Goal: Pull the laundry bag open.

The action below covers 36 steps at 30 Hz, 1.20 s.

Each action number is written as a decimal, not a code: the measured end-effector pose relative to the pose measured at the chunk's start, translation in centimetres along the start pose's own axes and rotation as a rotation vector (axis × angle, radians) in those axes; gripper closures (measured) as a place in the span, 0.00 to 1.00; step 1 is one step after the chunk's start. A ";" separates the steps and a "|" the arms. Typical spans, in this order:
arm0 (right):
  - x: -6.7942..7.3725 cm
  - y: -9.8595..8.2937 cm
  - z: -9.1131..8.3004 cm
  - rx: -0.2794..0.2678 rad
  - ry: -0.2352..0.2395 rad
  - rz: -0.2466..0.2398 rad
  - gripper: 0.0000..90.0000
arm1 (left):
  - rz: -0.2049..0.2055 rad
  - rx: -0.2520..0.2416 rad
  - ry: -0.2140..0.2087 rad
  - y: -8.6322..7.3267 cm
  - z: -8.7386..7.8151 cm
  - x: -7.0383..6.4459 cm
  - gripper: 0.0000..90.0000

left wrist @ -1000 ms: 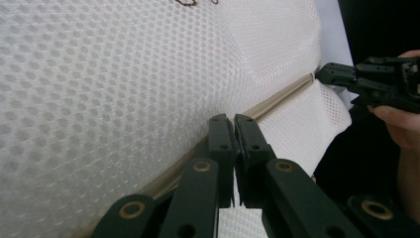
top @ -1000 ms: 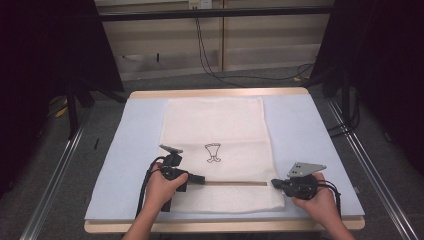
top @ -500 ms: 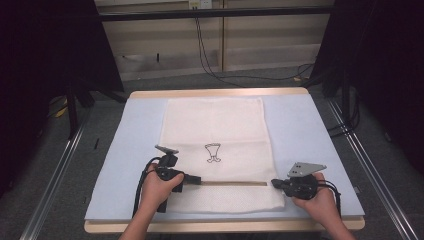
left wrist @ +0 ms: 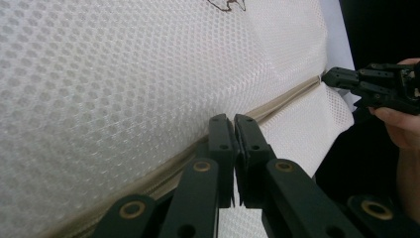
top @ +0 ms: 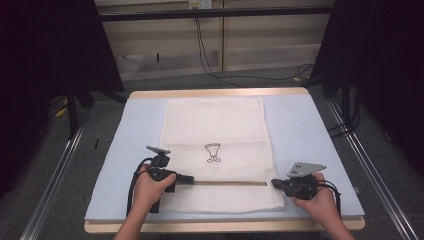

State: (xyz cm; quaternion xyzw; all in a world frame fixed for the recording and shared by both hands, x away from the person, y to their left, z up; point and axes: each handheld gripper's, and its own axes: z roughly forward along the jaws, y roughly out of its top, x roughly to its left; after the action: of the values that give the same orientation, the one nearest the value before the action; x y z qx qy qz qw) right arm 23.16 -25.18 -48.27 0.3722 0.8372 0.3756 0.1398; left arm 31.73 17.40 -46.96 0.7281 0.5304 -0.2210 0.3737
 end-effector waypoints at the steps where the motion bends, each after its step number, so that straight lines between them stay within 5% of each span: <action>1: 0.0 0.0 0.0 0.000 0.000 0.000 1.00 | -0.023 -0.003 -0.006 -0.1 0.0 -0.1 0.97; 13: -0.1 0.0 0.0 -0.004 0.005 -0.004 1.00 | 0.005 -0.003 -0.003 0.0 -0.4 0.3 0.97; 23: -0.1 0.0 0.0 -0.004 0.007 -0.003 1.00 | -0.025 -0.021 -0.013 -0.2 -1.3 0.7 0.97; 31: -0.1 0.0 0.0 -0.006 0.006 -0.002 1.00 | -0.007 -0.028 -0.022 -0.4 -1.8 1.0 0.97; 33: -0.1 0.0 0.0 -0.006 0.006 -0.002 1.00 | -0.005 -0.032 0.005 -0.4 -1.9 1.1 0.97; 36: 0.0 0.0 0.0 -0.003 0.001 -0.001 1.00 | -0.010 -0.034 -0.017 -0.4 -2.2 1.5 0.97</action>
State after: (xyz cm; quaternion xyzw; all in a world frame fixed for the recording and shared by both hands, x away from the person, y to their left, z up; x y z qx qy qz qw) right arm 23.17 -25.20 -48.29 0.3713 0.8370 0.3769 0.1399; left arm 31.67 20.08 -46.80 0.7171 0.5344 -0.2199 0.3896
